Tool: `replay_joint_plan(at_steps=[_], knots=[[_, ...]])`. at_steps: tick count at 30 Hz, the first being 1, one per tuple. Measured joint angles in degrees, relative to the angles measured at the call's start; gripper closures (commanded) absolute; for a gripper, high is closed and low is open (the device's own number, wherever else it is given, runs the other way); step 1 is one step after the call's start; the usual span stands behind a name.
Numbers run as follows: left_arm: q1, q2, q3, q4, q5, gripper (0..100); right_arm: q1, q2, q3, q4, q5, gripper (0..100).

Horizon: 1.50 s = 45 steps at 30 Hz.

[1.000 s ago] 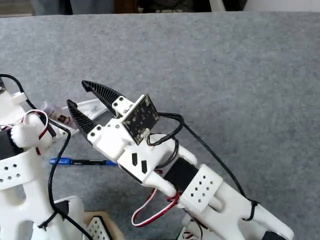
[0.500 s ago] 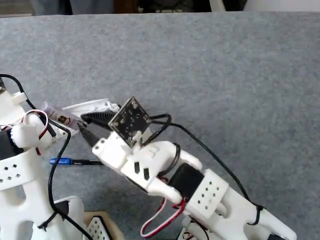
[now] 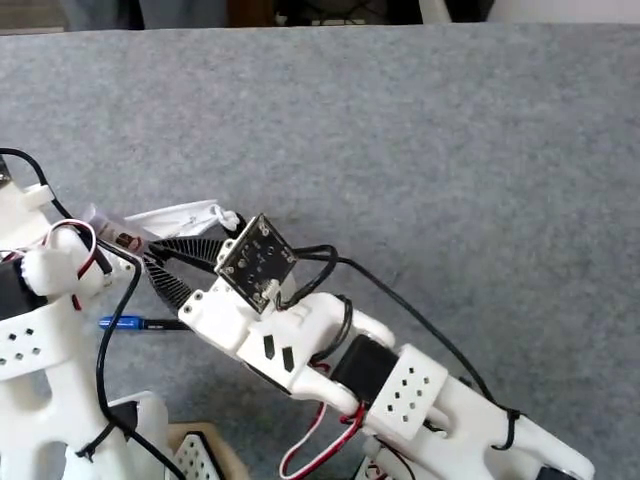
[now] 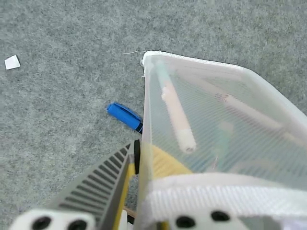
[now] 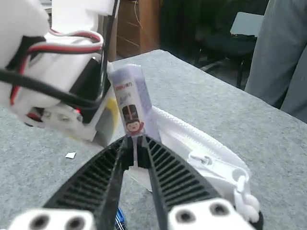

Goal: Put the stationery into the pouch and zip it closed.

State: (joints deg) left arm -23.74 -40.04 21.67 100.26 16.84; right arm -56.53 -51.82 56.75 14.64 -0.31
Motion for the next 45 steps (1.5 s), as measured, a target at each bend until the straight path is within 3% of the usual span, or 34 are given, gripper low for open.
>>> replay_joint_plan(at_steps=[5,13,22,27,33,40,45], knots=[[-0.1,0.0,0.0,0.0,0.1,97,1.2,3.9,0.6,-6.8,0.0,97.2],[-1.1,0.0,0.0,0.0,0.4,97,5.0,10.5,-3.3,-8.1,0.0,97.3],[-1.7,0.0,0.0,0.0,0.2,97,5.7,0.9,-1.0,-6.3,0.0,97.3],[-2.1,0.0,0.0,0.0,0.2,97,8.2,-10.7,0.4,2.9,0.0,96.9],[-2.8,0.0,-0.4,0.0,1.1,97,13.5,-23.7,8.2,24.4,0.0,96.9],[-9.3,0.0,-0.8,0.0,1.8,97,14.6,-30.9,19.9,28.2,0.0,97.1],[-10.4,0.0,-0.8,0.0,1.8,97,11.7,-31.6,20.8,30.0,0.0,98.6]])
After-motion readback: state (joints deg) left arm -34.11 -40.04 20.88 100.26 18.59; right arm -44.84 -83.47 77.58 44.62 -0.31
